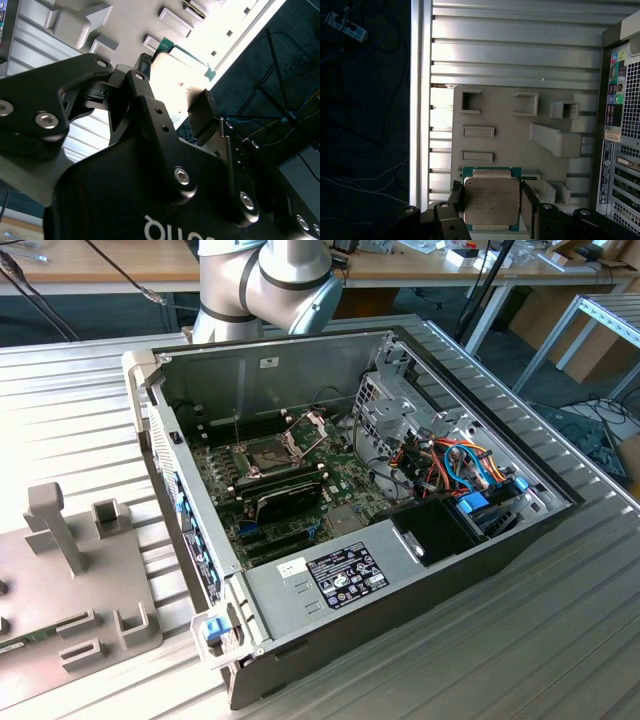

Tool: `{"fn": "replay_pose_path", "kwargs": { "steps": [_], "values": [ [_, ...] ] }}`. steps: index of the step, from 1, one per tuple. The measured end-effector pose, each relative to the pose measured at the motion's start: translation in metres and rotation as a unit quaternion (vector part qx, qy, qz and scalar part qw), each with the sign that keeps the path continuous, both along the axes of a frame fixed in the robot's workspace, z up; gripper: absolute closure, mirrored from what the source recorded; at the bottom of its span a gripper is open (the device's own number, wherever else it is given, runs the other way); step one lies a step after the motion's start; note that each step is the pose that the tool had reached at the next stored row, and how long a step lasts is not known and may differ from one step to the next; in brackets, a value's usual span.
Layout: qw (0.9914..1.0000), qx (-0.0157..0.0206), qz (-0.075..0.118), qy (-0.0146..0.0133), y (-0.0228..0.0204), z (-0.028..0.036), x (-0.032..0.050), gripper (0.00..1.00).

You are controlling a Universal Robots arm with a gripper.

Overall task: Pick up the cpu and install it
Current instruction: 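Pick up the cpu and move it towards the insertion slot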

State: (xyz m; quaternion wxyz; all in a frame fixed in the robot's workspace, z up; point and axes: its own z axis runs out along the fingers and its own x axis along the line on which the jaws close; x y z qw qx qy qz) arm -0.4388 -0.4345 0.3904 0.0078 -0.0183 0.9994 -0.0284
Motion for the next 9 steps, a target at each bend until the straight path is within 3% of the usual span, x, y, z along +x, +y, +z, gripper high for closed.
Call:
{"fn": "replay_pose_path", "kwargs": {
  "steps": [9],
  "values": [
    [1.0,0.0,0.0,0.0,0.0,0.0001,0.0032,0.45]
  ]
}}
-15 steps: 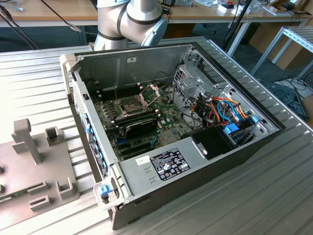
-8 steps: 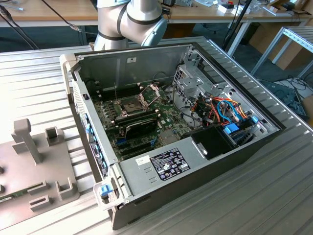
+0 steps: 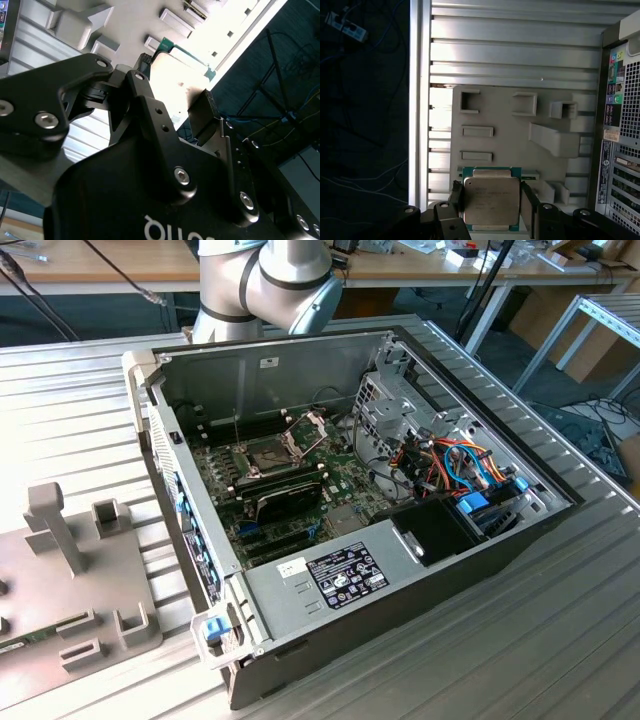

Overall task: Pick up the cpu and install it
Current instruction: 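Pick up the cpu and move it towards the insertion slot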

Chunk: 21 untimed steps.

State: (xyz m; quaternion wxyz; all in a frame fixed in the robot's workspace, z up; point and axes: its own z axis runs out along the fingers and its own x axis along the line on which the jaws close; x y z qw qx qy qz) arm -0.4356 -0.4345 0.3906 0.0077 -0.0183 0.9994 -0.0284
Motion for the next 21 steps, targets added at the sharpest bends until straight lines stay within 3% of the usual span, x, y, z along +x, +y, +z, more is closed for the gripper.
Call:
{"fn": "replay_pose_path", "kwargs": {
  "steps": [21],
  "values": [
    [1.0,0.0,0.0,-0.0001,0.0,-0.0001,0.0238,0.45]
  ]
}}
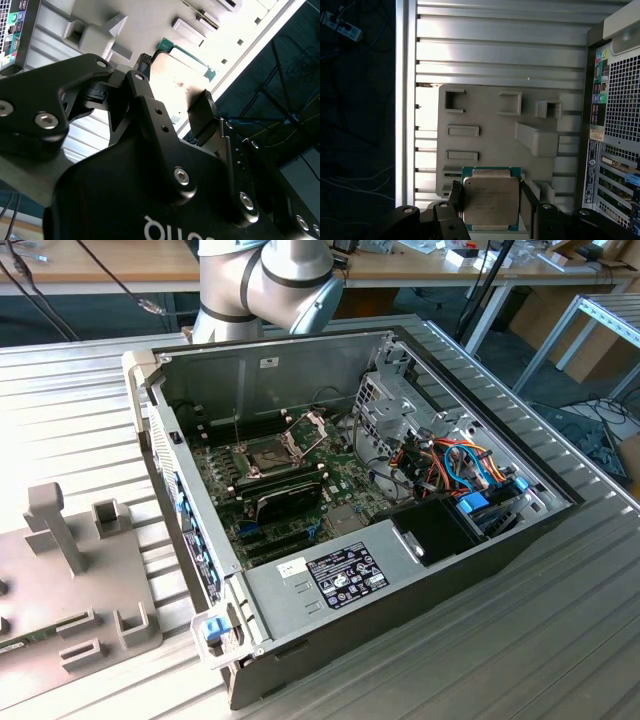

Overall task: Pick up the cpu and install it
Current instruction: 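Pick up the cpu and move it towards the insertion slot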

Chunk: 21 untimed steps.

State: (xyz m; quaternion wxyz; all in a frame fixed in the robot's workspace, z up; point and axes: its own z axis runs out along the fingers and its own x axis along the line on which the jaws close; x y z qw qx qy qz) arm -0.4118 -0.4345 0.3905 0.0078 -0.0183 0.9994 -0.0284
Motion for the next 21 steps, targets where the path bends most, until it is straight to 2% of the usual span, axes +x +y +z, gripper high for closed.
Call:
{"fn": "replay_pose_path", "kwargs": {
  "steps": [21],
  "values": [
    [1.0,0.0,0.0,0.0,0.0,0.0,0.0151,0.45]
  ]
}}
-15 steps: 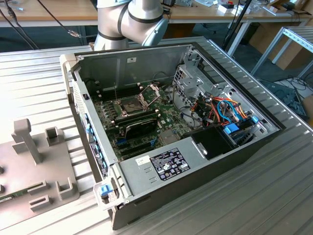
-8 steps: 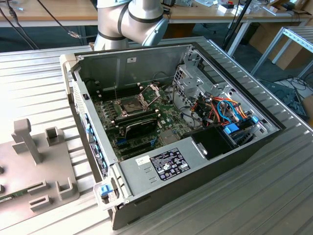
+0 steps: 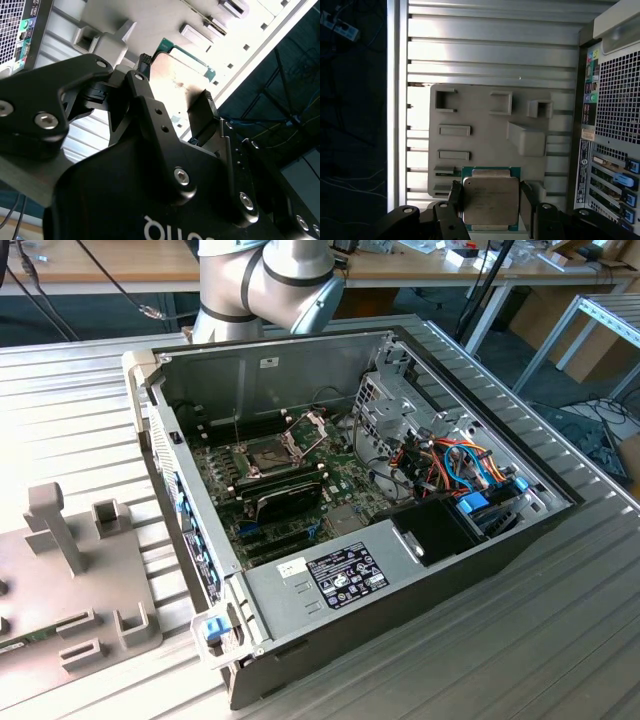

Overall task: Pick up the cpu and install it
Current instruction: 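Pick up the cpu and move it towards the insertion slot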

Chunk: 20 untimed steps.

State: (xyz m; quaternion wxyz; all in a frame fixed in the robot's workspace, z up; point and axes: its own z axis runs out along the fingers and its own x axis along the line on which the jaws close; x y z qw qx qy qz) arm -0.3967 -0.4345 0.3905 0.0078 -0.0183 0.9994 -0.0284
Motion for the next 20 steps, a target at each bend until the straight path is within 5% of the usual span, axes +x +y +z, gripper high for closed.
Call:
{"fn": "replay_pose_path", "kwargs": {
  "steps": [20],
  "values": [
    [1.0,0.0,0.0,0.0,0.0,0.0,0.0107,0.45]
  ]
}}
